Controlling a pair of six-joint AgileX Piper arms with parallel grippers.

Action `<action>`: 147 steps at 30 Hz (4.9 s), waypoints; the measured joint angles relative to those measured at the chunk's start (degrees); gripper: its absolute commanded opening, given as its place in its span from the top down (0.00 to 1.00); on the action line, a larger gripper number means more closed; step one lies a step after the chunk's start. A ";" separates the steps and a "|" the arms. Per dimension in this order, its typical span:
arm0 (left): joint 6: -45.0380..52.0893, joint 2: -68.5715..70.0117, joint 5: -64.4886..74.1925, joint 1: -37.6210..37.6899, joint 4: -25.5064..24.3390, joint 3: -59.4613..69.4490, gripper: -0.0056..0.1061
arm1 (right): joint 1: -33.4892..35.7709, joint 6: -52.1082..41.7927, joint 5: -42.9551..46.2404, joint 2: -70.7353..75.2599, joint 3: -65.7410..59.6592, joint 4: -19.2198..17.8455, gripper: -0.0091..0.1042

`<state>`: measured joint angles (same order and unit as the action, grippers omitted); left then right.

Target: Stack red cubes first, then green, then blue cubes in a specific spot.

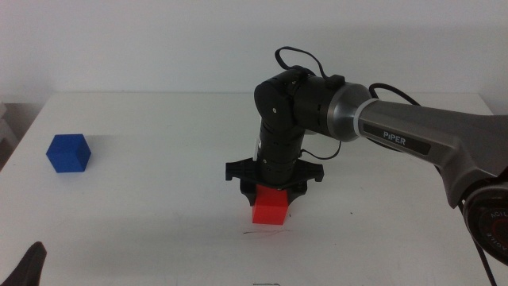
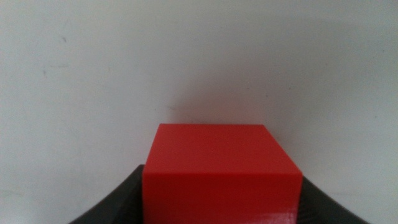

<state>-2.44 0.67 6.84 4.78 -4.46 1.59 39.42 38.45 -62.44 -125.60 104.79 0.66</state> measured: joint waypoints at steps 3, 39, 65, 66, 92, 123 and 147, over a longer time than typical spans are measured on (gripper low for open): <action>0.00 0.00 0.00 0.00 0.00 0.00 0.11 | 0.00 0.51 0.00 0.00 0.00 0.00 0.93; 0.00 0.00 0.00 0.00 0.00 0.00 0.11 | -5.80 -4.53 -3.74 9.73 3.24 -1.73 0.27; 0.00 0.00 0.00 0.00 0.00 0.00 0.11 | -25.97 -30.32 -2.58 -14.74 36.05 -0.66 0.27; 0.00 0.00 0.00 0.00 0.00 0.00 0.11 | -25.97 -30.84 -1.84 -15.27 36.10 -0.66 0.27; 0.00 0.00 0.00 0.00 0.00 0.00 0.11 | -25.97 -35.92 8.74 -21.75 36.48 1.28 0.52; 0.00 0.00 0.00 0.00 0.00 0.00 0.11 | -7.16 -22.67 -8.32 7.44 23.01 -14.85 0.93; 0.00 0.00 0.00 0.00 0.00 0.00 0.11 | 7.79 10.79 8.64 25.64 -14.54 -24.23 0.93</action>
<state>-2.44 0.67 6.84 4.78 -4.46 1.59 47.21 49.25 -53.80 -99.97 90.24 -23.57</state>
